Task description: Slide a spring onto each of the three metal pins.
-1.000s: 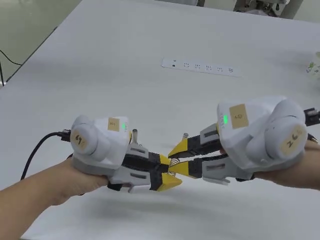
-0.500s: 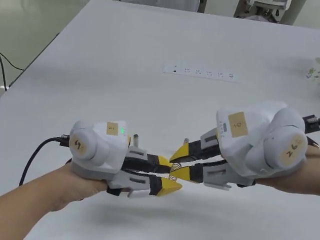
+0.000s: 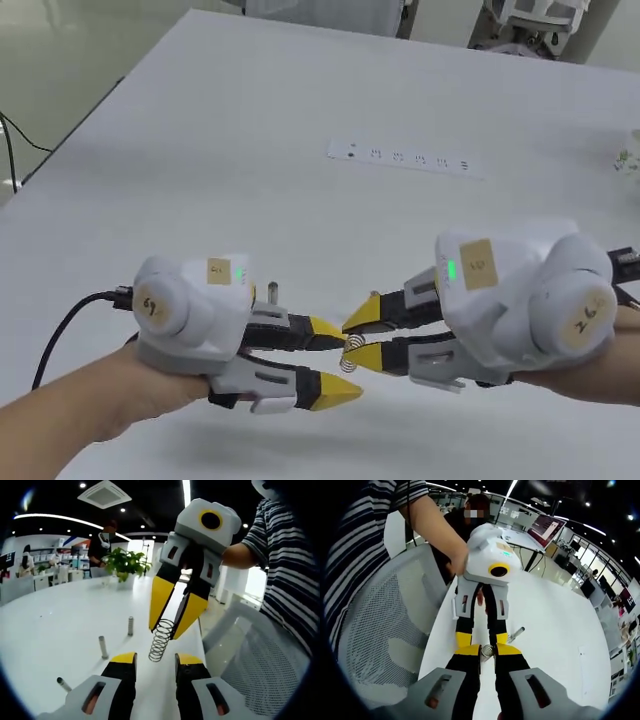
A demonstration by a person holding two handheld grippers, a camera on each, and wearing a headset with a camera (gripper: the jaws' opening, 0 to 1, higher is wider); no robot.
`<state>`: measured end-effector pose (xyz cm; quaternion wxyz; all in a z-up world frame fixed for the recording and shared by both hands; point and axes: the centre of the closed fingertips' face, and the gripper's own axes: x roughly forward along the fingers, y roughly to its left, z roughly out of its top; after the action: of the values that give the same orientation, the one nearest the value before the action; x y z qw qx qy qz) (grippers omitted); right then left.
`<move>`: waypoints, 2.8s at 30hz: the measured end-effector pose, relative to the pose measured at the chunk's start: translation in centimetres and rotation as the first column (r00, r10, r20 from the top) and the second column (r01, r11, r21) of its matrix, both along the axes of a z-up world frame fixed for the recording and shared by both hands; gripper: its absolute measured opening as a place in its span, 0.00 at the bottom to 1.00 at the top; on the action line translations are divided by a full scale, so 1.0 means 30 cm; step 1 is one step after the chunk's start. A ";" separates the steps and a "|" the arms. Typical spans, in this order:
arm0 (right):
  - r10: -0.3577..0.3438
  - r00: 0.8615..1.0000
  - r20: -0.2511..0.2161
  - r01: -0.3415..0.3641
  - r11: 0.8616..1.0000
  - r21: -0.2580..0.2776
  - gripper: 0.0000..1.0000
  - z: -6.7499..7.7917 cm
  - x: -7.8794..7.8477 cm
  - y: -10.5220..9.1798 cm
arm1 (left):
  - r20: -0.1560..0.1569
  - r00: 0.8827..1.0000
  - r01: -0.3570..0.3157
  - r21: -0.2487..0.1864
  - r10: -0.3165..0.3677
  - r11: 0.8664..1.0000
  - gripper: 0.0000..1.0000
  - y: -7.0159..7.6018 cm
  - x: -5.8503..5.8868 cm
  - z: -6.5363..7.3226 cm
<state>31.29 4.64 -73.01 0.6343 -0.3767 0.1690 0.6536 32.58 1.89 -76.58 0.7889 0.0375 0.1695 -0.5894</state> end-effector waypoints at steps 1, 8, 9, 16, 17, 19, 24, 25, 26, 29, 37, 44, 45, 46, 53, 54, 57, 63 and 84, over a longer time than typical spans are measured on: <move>-0.001 1.000 0.003 0.001 1.000 0.001 0.07 0.000 0.002 0.000 | 0.000 1.000 -0.007 -0.001 0.007 1.000 0.26 0.004 0.003 0.001; -0.010 1.000 0.002 0.010 1.000 0.001 0.07 -0.003 0.009 -0.003 | -0.011 0.999 -0.040 -0.002 0.040 0.999 0.31 0.041 0.009 0.000; -0.011 1.000 0.002 0.011 1.000 0.001 0.07 -0.004 0.010 -0.002 | -0.010 0.999 -0.044 -0.003 0.044 0.999 0.32 0.044 0.009 0.000; -0.018 1.000 0.006 0.018 1.000 0.001 0.07 -0.005 0.016 -0.005 | -0.007 0.997 -0.075 -0.007 0.075 0.997 0.37 0.071 0.018 0.004; -0.020 1.000 0.005 0.019 1.000 0.000 0.07 -0.005 0.017 -0.005 | -0.008 0.997 -0.077 -0.008 0.077 0.997 0.37 0.075 0.018 0.004; -0.024 1.000 0.007 0.024 1.000 0.002 0.07 -0.004 0.020 -0.007 | -0.008 0.996 -0.086 -0.007 0.086 0.996 0.39 0.086 0.021 0.003; -0.036 0.999 0.014 0.036 0.999 0.004 0.07 0.000 0.033 -0.013 | -0.014 0.993 -0.114 -0.009 0.114 0.993 0.43 0.124 0.028 0.001; -0.037 0.999 0.015 0.037 0.999 0.003 0.07 0.001 0.035 -0.014 | -0.017 0.993 -0.121 -0.008 0.121 0.993 0.44 0.133 0.029 -0.002; -0.039 0.999 0.018 0.039 0.999 0.003 0.07 0.001 0.038 -0.016 | -0.021 0.992 -0.127 -0.007 0.127 0.992 0.45 0.139 0.030 -0.004; -0.044 0.999 0.021 0.044 0.999 0.003 0.07 0.002 0.045 -0.021 | -0.011 0.989 -0.147 -0.005 0.147 0.989 0.51 0.157 0.034 -0.006; -0.063 0.998 0.024 0.063 0.998 0.004 0.07 -0.003 0.062 -0.031 | -0.011 0.982 -0.190 -0.013 0.190 0.982 0.58 0.194 0.038 -0.001; -0.088 0.996 0.012 0.088 0.996 0.011 0.07 -0.006 0.074 -0.044 | -0.012 0.978 -0.210 -0.012 0.209 0.978 0.66 0.230 0.027 -0.005; -0.090 0.996 0.012 0.089 0.996 0.011 0.07 -0.007 0.075 -0.046 | -0.014 0.977 -0.213 -0.012 0.213 0.977 0.68 0.236 0.028 -0.007; -0.092 0.996 0.012 0.092 0.996 0.009 0.07 -0.009 0.077 -0.049 | -0.016 0.976 -0.219 -0.012 0.219 0.976 0.70 0.246 0.030 -0.010; -0.105 0.994 0.010 0.105 0.994 0.009 0.07 -0.014 0.088 -0.056 | -0.014 0.969 -0.249 -0.026 0.248 0.968 0.82 0.268 0.034 -0.004; -0.106 0.994 0.011 0.106 0.994 0.010 0.07 -0.014 0.089 -0.056 | -0.015 0.968 -0.251 -0.026 0.251 0.968 0.85 0.270 0.033 -0.006; -0.109 0.994 0.012 0.109 0.994 0.010 0.07 -0.013 0.093 -0.058 | -0.014 0.963 -0.269 -0.037 0.268 0.962 0.92 0.280 0.037 -0.006; -0.127 0.992 0.011 0.127 0.992 0.013 0.07 -0.014 0.107 -0.070 | -0.001 0.954 -0.300 -0.050 0.301 0.953 0.98 0.306 0.048 -0.004; -0.239 0.964 -0.116 0.243 0.970 0.019 0.07 -0.040 0.164 -0.112 | 0.009 0.947 -0.321 -0.052 0.322 0.946 0.98 0.328 0.044 -0.008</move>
<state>36.21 1.27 -74.22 0.7047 -0.3053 0.2386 0.5944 33.92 11.72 -76.82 0.8766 -0.0054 0.1516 -0.4567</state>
